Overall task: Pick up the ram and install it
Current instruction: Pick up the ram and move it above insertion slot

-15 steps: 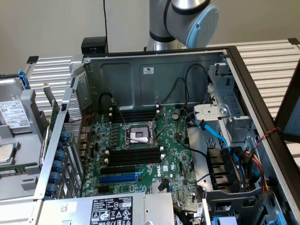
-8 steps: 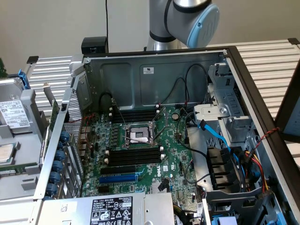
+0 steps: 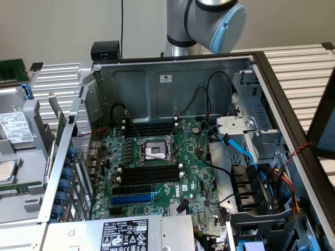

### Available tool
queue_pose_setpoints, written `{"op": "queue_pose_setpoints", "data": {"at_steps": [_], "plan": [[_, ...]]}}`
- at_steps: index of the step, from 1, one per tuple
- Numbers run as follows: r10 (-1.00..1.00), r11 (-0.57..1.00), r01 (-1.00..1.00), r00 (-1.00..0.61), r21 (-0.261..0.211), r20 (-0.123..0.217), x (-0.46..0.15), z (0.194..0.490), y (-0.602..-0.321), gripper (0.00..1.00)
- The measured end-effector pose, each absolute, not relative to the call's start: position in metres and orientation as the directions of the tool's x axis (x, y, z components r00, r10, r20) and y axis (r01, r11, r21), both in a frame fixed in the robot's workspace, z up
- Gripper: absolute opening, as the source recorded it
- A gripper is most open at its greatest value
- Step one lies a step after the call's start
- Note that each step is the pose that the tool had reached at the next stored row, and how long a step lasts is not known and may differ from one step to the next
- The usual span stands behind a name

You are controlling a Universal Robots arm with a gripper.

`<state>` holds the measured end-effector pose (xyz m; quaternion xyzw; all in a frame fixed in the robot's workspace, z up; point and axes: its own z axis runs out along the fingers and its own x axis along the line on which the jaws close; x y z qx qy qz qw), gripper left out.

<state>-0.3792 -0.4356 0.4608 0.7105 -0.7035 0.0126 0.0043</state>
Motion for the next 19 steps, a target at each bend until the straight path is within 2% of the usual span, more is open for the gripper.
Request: {"op": "queue_pose_setpoints", "data": {"at_steps": [19], "plan": [[-1.000,-0.010,-1.000,0.010,-0.012,0.024,-0.300,0.465,-0.433,0.12]]}}
